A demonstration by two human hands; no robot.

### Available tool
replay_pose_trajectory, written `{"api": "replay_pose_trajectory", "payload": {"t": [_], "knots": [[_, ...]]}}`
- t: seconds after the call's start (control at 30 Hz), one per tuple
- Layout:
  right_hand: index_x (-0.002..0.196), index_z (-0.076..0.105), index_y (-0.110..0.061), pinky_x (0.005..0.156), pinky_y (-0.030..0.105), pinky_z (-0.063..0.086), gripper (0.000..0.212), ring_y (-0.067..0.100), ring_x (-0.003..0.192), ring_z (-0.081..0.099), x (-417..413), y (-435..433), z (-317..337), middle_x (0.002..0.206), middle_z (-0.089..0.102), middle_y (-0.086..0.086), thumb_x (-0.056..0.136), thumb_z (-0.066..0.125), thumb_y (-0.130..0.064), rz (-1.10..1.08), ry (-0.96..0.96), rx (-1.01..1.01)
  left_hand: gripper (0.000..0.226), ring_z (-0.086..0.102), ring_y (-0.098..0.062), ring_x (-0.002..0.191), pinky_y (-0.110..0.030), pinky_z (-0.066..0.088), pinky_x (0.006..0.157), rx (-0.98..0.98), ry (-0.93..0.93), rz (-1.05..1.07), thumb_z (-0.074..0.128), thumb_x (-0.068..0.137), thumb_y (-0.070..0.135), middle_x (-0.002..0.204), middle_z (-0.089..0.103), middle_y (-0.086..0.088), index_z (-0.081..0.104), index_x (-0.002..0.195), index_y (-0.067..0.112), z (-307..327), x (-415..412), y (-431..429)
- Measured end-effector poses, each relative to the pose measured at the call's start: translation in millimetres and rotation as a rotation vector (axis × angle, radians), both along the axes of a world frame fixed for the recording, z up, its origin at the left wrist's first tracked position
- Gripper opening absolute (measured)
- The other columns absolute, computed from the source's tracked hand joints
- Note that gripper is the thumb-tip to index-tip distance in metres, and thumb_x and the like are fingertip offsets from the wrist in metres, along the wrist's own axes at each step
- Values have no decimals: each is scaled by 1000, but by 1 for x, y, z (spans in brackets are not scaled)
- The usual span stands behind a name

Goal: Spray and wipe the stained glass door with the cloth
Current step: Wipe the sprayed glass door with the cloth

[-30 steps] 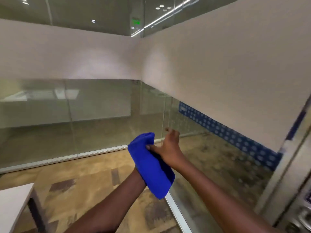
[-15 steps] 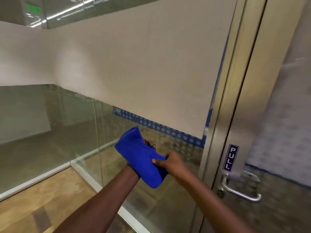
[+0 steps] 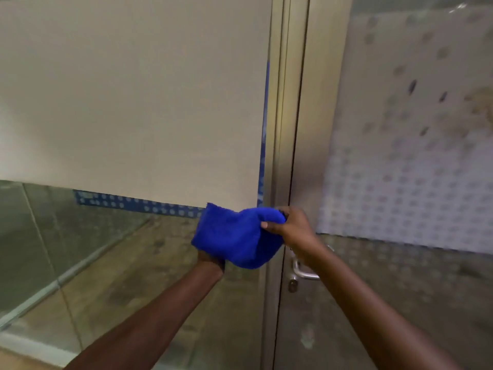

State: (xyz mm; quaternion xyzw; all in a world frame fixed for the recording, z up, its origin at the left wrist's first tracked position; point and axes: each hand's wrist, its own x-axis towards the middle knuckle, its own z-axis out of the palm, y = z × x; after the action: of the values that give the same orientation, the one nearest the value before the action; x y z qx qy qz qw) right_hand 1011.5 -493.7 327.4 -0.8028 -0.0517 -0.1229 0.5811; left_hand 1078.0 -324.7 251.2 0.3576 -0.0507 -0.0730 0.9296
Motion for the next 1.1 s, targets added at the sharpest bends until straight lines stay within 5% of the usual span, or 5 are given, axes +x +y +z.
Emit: {"api": "replay_pose_trajectory", "payload": {"t": [0.2, 0.43, 0.73, 0.9, 1.1], "knots": [[80, 69, -18, 68, 25, 53, 9, 5, 74, 66, -10, -50, 54, 77, 70, -1, 80, 75, -12, -22, -141, -338, 60, 63, -24, 60, -33, 43, 58, 214, -203, -45, 28, 93, 59, 74, 72, -13, 57, 90, 5, 24, 26, -17], [69, 64, -17, 56, 15, 38, 17, 2, 58, 52, -28, -83, 86, 62, 56, -10, 76, 80, -20, -42, -163, -746, 104, 63, -17, 98, -34, 50, 84, 653, -609, -424, 81, 39, 72, 113, 62, -5, 47, 120, 16, 59, 14, -97], [83, 72, -8, 77, 44, 54, 15, 25, 86, 67, -58, -187, 98, 83, 73, 10, 73, 81, -14, -205, -124, -610, 67, 65, -28, 103, -36, 52, 89, 791, -823, -710, 89, 56, 40, 111, 70, -17, 68, 109, 5, 84, 14, -157], [77, 71, -10, 62, 31, 47, 16, 15, 73, 61, -72, -254, 94, 73, 68, 3, 70, 84, -15, -349, -69, -588, 33, 60, -14, 70, -24, 43, 60, 1008, -916, -445, 81, 63, 30, 74, 65, -6, 70, 78, 3, 117, 6, -204], [85, 73, -15, 62, 33, 47, 7, 24, 90, 58, -80, -312, 78, 86, 61, 4, 80, 69, -16, -781, -201, -748, 10, 61, -12, 66, -25, 44, 58, 1141, -986, 24, 79, 74, 21, 69, 68, 3, 70, 72, 18, 153, -7, -277]]}}
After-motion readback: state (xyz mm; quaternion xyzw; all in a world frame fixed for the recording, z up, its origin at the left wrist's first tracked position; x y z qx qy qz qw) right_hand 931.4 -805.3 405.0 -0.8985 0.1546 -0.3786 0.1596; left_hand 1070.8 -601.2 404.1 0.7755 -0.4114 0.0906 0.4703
